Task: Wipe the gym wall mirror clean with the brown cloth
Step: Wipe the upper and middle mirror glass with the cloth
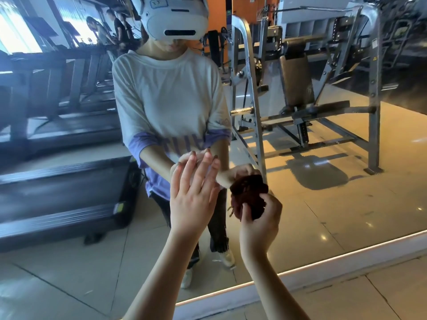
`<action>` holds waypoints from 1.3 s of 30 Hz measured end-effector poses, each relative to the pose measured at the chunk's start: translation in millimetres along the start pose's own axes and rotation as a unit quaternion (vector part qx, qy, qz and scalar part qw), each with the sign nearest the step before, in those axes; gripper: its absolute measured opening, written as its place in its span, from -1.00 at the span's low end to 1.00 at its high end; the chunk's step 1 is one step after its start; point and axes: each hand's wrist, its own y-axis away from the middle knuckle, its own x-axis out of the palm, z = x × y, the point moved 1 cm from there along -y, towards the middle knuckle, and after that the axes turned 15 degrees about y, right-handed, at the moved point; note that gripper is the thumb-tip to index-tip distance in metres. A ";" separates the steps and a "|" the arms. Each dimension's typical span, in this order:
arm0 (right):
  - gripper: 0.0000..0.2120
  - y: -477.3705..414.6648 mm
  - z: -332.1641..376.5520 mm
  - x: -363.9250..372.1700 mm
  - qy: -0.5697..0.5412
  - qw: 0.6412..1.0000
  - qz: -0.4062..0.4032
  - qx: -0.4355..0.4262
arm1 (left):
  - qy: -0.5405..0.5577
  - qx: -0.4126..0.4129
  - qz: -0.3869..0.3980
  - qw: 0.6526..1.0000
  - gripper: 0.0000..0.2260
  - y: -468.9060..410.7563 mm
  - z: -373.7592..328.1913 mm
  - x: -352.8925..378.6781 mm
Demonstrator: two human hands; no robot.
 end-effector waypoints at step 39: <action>-0.75 -152.0 61.9 -56.5 -0.004 0.934 -0.166 -0.315 | 0.000 -0.044 -0.053 0.998 -0.47 -53.2 -28.2 17.4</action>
